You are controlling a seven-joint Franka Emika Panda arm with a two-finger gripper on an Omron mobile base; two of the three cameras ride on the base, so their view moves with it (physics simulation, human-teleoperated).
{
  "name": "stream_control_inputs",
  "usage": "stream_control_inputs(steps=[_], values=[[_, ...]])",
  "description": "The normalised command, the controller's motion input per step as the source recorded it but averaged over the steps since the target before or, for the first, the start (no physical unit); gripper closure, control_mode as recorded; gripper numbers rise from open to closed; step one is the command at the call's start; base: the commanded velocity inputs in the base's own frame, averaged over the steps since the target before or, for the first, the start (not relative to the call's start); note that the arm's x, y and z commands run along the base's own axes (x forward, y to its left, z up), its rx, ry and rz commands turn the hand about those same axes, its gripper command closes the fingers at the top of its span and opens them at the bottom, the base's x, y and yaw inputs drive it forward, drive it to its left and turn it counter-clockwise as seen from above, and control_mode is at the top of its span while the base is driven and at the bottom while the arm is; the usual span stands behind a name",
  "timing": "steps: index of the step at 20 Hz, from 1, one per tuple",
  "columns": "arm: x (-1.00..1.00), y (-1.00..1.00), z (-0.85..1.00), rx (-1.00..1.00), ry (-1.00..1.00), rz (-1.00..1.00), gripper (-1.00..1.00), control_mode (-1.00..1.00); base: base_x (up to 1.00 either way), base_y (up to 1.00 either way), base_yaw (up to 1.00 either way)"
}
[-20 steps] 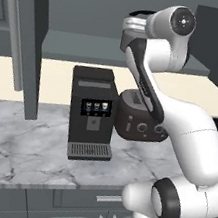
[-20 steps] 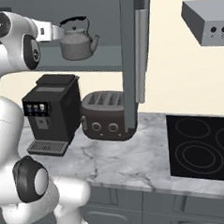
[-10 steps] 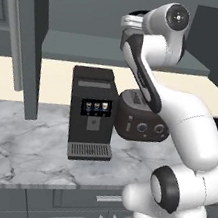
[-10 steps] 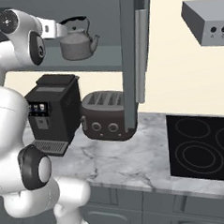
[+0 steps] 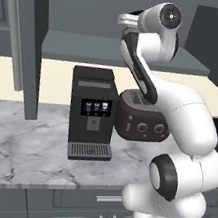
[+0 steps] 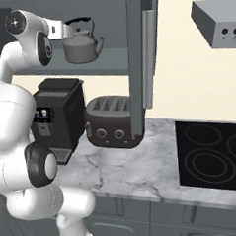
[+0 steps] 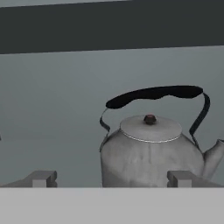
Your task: Open the cabinet, pick the kettle from the cabinet, and place it in the sink.
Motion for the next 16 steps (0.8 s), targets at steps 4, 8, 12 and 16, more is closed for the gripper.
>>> stream_control_inputs(steps=[4, 8, 12, 16], values=[[0.33, 0.14, 0.0, 0.0, 0.0, 0.0, -1.0, -1.0, 0.0, 0.0, 0.0], [0.36, 0.06, 0.0, 0.0, 0.01, 0.0, -1.0, -1.0, 0.0, 0.0, 0.0], [0.31, 0.0, 0.0, 0.0, 0.0, 0.0, -1.0, -1.0, 0.0, 0.0, 0.0], [0.25, 0.05, -0.07, 0.0, 0.01, 0.0, -1.0, -1.0, 0.0, 0.0, 0.0]])
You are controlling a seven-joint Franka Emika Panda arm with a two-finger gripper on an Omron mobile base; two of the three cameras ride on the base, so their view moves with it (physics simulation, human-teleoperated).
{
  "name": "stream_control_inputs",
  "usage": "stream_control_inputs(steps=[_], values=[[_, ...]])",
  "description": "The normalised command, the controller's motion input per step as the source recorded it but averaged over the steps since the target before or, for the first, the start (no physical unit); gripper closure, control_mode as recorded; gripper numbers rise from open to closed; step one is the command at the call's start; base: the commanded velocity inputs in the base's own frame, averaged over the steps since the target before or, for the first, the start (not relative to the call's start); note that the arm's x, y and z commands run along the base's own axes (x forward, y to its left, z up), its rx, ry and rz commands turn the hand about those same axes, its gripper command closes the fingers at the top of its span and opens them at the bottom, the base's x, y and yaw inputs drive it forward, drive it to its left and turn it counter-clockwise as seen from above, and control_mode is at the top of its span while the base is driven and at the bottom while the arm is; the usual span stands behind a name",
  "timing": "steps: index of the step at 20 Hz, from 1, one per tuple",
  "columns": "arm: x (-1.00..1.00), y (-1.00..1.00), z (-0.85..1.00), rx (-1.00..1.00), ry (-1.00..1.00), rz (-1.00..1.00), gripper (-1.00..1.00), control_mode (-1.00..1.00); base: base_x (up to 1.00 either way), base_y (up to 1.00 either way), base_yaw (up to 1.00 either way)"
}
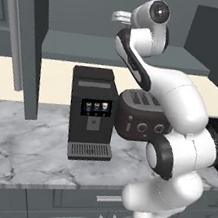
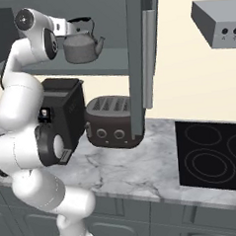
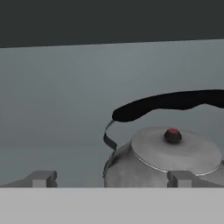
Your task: Open the cabinet, pick the kettle from the cabinet, and place it in the sink.
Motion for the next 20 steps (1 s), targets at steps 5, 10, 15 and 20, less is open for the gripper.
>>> stream_control_inputs(steps=[5, 10, 15, 20], values=[[0.27, 0.11, -0.08, 0.0, 0.0, 0.0, -1.0, -1.0, 0.0, 0.0, 0.0], [0.33, 0.01, -0.01, 0.0, 0.0, 0.0, -1.0, -1.0, 0.0, 0.0, 0.0], [0.29, 0.0, 0.0, 0.0, 0.0, 0.0, -1.0, -1.0, 0.0, 0.0, 0.0], [0.11, 0.02, 0.0, 0.0, 0.0, 0.0, -1.0, -1.0, 0.0, 0.0, 0.0]])
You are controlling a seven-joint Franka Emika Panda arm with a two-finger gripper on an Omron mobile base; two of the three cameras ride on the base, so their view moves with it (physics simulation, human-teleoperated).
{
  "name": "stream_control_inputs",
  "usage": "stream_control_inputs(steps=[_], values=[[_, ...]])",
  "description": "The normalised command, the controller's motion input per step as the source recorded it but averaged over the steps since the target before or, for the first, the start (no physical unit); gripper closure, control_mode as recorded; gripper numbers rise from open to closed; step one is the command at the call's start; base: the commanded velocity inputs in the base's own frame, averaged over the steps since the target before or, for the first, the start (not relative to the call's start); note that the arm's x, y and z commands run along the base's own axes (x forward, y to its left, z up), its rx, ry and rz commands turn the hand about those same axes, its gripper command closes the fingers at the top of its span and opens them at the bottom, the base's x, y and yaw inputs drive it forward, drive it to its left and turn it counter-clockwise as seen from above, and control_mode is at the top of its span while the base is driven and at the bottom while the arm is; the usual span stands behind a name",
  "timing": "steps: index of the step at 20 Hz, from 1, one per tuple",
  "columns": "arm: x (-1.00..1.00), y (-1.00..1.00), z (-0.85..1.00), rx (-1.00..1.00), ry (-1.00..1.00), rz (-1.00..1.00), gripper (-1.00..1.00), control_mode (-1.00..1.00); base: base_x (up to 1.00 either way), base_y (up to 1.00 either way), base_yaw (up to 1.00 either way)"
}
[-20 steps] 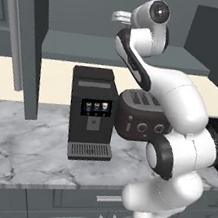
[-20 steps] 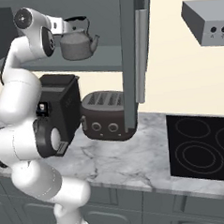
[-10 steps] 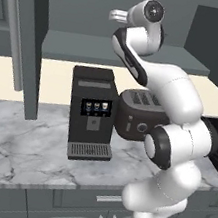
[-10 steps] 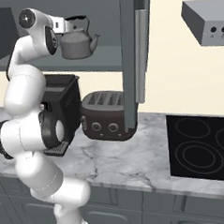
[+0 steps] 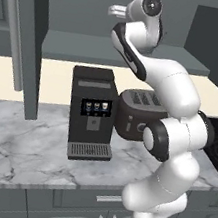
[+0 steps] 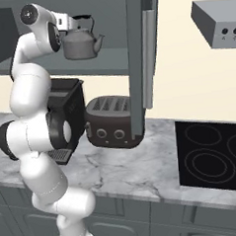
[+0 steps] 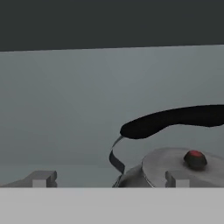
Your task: Open the cabinet, pick the kettle from the cabinet, and place it in the sink.
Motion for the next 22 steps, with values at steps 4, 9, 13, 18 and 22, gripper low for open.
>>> stream_control_inputs(steps=[4, 9, 13, 18, 22], values=[[0.0, 0.04, -0.05, 0.0, 0.0, 0.0, -1.0, -1.0, 0.0, 0.0, 0.0], [0.0, 0.06, -0.11, 0.0, 0.01, 0.0, -1.0, -1.0, 0.0, 0.0, 0.0], [0.09, 0.02, -0.15, 0.0, 0.05, 0.0, -1.0, -1.0, 0.0, 0.0, 0.0], [0.16, 0.01, -0.04, 0.0, 0.0, 0.0, -1.0, -1.0, 0.0, 0.0, 0.0], [0.16, 0.01, 0.0, 0.0, -0.03, 0.0, -1.0, -1.0, 0.0, 0.0, 0.0]])
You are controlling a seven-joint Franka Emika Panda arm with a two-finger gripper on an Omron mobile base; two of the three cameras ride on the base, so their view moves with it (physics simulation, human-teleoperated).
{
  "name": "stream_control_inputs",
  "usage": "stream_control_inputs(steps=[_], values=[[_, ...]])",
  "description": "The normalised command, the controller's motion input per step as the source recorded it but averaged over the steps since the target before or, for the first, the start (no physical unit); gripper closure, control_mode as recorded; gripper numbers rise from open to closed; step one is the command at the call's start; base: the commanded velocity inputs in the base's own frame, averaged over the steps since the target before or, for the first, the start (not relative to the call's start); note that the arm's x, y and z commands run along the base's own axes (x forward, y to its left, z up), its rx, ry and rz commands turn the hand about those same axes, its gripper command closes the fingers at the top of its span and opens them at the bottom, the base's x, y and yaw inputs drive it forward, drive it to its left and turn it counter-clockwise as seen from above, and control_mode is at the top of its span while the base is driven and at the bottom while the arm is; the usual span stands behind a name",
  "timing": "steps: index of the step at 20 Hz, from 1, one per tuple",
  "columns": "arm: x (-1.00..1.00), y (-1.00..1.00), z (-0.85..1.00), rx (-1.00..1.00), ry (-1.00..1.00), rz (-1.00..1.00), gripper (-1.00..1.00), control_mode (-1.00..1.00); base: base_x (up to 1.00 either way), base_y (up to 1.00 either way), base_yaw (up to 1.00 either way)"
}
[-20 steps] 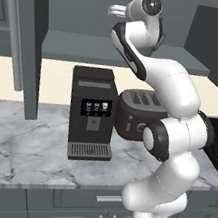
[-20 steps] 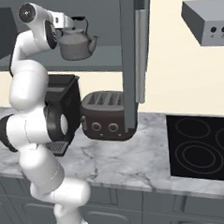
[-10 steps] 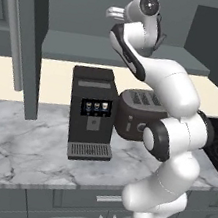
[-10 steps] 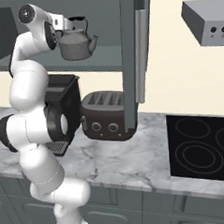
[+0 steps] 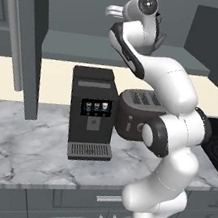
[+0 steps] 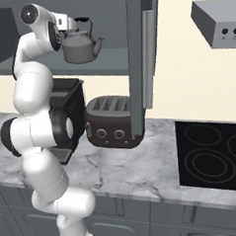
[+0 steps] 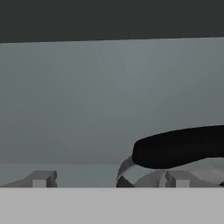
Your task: Open the cabinet, pick the kettle from the cabinet, and place it in the sink.
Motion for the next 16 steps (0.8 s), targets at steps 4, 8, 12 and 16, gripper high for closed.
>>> stream_control_inputs(steps=[4, 8, 12, 16], values=[[0.08, 0.03, 0.0, -0.02, -0.02, 0.0, -1.0, -1.0, 0.0, 0.0, 0.0], [0.14, 0.01, 0.0, -0.03, -0.01, 0.0, -1.0, -1.0, 0.0, 0.0, 0.0], [0.23, 0.0, -0.01, -0.01, 0.0, 0.0, -1.0, -1.0, 0.0, 0.0, 0.0], [0.26, 0.0, 0.0, -0.01, -0.01, 0.0, -1.0, -1.0, 0.0, 0.0, 0.0]])
